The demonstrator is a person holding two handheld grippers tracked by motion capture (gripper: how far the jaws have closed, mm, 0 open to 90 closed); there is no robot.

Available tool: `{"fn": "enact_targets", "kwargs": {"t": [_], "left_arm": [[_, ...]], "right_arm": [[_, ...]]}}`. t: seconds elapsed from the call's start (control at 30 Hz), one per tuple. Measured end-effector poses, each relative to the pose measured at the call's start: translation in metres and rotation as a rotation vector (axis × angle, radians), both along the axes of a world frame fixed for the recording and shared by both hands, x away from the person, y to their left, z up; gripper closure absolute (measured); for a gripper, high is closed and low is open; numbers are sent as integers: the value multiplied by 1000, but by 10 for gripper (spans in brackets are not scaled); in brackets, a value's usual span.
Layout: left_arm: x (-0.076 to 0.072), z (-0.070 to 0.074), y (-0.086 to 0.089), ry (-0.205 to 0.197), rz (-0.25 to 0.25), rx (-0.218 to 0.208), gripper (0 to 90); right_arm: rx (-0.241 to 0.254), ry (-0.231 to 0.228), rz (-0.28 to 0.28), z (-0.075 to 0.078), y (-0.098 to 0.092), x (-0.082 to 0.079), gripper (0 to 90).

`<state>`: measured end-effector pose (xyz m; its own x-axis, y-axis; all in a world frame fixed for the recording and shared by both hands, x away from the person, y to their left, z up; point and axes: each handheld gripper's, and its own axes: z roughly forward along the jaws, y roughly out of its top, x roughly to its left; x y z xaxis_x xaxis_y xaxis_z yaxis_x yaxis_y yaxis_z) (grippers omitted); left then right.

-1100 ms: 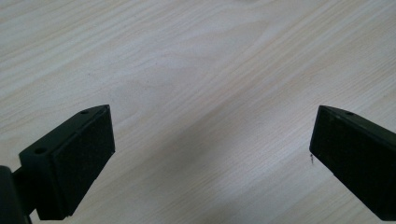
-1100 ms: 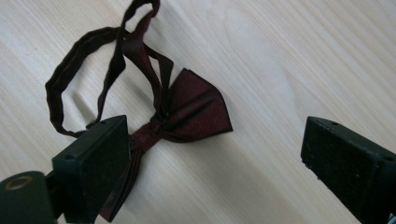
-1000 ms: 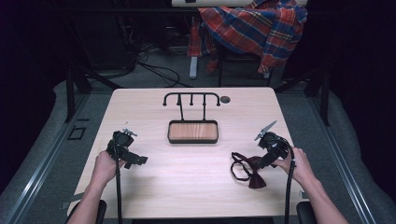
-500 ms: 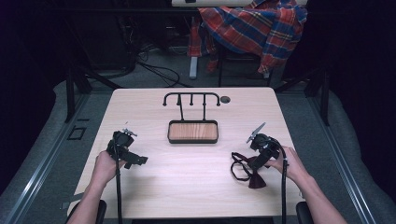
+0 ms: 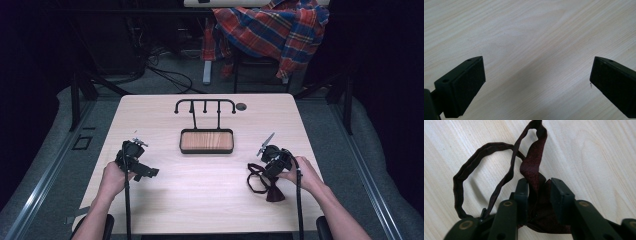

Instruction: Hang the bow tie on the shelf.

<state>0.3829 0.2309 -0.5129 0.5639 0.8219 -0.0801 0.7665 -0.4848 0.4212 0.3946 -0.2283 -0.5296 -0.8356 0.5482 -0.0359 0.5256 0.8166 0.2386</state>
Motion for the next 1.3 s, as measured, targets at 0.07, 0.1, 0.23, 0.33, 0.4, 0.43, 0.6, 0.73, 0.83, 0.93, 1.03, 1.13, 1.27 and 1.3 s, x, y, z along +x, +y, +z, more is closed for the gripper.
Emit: {"fn": "enact_targets", "kwargs": {"t": [0.07,0.1,0.23,0.33,0.4,0.43,0.6,0.73,0.83,0.93,1.03,1.13,1.27,1.3], "left_arm": [[0,0,0,0,0,3,1],[0,0,0,1,1,3,1],[0,0,0,0,1,6,1],[0,0,0,0,1,7,1],[0,0,0,-1,0,7,1],[0,0,0,-1,0,6,1],[0,1,1,0,-5,11,1],[0,0,1,1,-6,11,1],[0,0,1,1,-7,13,1],[0,0,1,1,-6,13,1],[0,0,1,3,-9,15,1],[0,0,1,1,-6,13,1],[0,0,1,3,-8,14,1],[0,0,1,2,-7,14,1]], "right_arm": [[-4,1,4,-1,1,-1,739],[-5,0,4,-1,2,-1,753],[-32,0,14,-3,5,-2,822],[-32,5,14,-5,6,-3,862],[-40,8,16,-5,7,-3,882],[-53,-4,15,-4,7,-3,884],[-45,-56,-10,2,6,-5,888],[-32,-115,-36,16,4,-7,889],[-14,-155,-56,24,4,-10,890],[-11,-190,-71,30,5,-12,890],[-9,-218,-80,36,7,-14,890],[12,-243,-97,39,10,-16,890],[1,-263,-98,46,13,-16,890],[3,-268,-101,47,14,-15,890]]}}
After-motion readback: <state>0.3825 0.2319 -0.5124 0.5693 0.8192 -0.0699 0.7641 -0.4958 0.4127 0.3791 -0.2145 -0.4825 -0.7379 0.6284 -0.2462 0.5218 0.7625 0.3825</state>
